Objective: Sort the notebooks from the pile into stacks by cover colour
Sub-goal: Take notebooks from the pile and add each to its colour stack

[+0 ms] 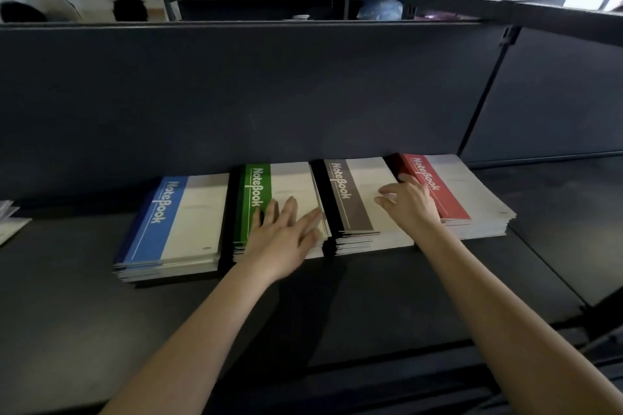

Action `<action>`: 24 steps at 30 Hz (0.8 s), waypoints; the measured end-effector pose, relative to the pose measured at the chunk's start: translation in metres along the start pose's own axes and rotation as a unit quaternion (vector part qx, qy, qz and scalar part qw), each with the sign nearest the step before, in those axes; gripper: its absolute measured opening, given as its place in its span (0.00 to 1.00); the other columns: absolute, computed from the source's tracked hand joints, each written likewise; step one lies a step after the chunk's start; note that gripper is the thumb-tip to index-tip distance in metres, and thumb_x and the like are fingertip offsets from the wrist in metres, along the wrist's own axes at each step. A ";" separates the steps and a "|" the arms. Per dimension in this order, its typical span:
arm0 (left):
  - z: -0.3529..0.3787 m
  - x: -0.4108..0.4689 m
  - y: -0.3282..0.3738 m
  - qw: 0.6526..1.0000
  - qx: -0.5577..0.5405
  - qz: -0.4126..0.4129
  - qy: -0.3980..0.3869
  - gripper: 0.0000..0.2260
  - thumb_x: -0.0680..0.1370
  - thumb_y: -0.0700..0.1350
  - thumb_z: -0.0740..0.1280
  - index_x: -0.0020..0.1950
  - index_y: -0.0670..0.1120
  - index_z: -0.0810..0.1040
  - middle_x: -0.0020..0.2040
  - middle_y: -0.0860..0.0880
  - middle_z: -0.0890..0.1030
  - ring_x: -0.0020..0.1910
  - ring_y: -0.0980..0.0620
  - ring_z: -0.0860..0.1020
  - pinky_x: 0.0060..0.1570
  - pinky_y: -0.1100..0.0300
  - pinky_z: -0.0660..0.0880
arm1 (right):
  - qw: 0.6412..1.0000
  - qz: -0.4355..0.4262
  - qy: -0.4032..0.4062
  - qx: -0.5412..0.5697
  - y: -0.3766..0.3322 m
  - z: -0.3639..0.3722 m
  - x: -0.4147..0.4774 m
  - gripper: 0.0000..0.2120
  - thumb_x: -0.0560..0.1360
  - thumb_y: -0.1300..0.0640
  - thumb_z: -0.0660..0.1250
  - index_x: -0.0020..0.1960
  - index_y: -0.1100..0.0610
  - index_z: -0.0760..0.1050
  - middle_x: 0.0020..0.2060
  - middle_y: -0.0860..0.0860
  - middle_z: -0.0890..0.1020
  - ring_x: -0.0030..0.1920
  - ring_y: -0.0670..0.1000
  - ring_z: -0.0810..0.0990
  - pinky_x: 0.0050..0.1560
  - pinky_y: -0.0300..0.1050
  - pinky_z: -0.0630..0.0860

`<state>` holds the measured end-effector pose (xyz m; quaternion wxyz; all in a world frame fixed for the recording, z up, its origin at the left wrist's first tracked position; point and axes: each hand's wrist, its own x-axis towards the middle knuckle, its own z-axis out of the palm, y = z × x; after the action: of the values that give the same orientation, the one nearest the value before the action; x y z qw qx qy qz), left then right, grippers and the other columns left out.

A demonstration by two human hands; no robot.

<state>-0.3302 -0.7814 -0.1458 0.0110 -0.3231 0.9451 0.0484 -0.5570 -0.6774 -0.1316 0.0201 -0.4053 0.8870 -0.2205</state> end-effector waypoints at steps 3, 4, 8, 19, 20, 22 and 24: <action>0.002 0.000 0.002 1.000 0.021 0.002 0.007 0.27 0.77 0.70 0.46 0.75 0.68 0.46 0.79 0.45 0.45 0.76 0.34 0.43 0.73 0.36 0.42 | 0.999 -0.016 0.003 0.047 0.003 0.005 -0.001 0.15 0.77 0.50 0.66 0.60 0.56 0.79 0.63 0.54 0.76 0.60 0.56 0.76 0.58 0.48 0.73; 0.002 0.001 0.004 1.000 0.026 -0.002 0.017 0.29 0.75 0.71 0.48 0.75 0.67 0.49 0.79 0.44 0.48 0.76 0.33 0.46 0.72 0.34 0.44 | 0.998 -0.018 0.005 0.059 0.003 0.006 -0.001 0.15 0.77 0.51 0.66 0.60 0.56 0.79 0.61 0.54 0.78 0.57 0.55 0.78 0.56 0.47 0.74; 0.004 0.007 0.015 0.997 0.030 -0.024 0.060 0.27 0.76 0.69 0.54 0.71 0.60 0.60 0.73 0.41 0.59 0.73 0.30 0.53 0.67 0.27 0.49 | 0.997 -0.011 0.014 0.069 0.000 0.010 -0.004 0.15 0.78 0.52 0.65 0.61 0.58 0.78 0.60 0.53 0.78 0.57 0.55 0.78 0.55 0.48 0.76; 0.008 0.004 0.011 0.995 0.032 -0.030 0.091 0.25 0.76 0.67 0.55 0.69 0.58 0.62 0.72 0.41 0.60 0.73 0.31 0.55 0.67 0.28 0.51 | 0.998 -0.004 0.006 0.061 -0.001 0.009 -0.008 0.15 0.80 0.53 0.61 0.63 0.57 0.77 0.61 0.53 0.77 0.57 0.55 0.78 0.53 0.50 0.77; 0.008 0.003 0.009 0.995 0.035 -0.030 0.090 0.25 0.76 0.68 0.55 0.70 0.58 0.62 0.72 0.41 0.60 0.73 0.32 0.55 0.67 0.28 0.51 | 0.999 -0.005 0.002 0.054 -0.001 0.009 -0.009 0.15 0.81 0.53 0.60 0.64 0.56 0.77 0.63 0.54 0.76 0.58 0.56 0.77 0.54 0.50 0.77; 0.009 0.003 0.005 0.995 0.040 -0.026 0.083 0.26 0.76 0.68 0.54 0.70 0.58 0.61 0.73 0.42 0.59 0.73 0.32 0.54 0.67 0.29 0.51 | 0.999 -0.008 0.010 0.040 -0.004 0.007 -0.012 0.16 0.81 0.52 0.60 0.65 0.55 0.76 0.69 0.55 0.71 0.65 0.58 0.72 0.60 0.53 0.74; 0.006 0.003 0.002 0.997 0.037 -0.014 0.069 0.27 0.76 0.68 0.53 0.72 0.58 0.58 0.74 0.42 0.57 0.74 0.32 0.53 0.69 0.30 0.51 | 0.998 -0.018 0.042 0.047 -0.012 0.005 -0.016 0.16 0.80 0.51 0.60 0.66 0.54 0.75 0.71 0.54 0.68 0.69 0.58 0.67 0.66 0.56 0.69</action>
<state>-0.3338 -0.7810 -0.1519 -0.0418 -0.3385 0.9400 -0.0094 -0.5365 -0.6750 -0.1337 -0.0024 -0.4098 0.8686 -0.2787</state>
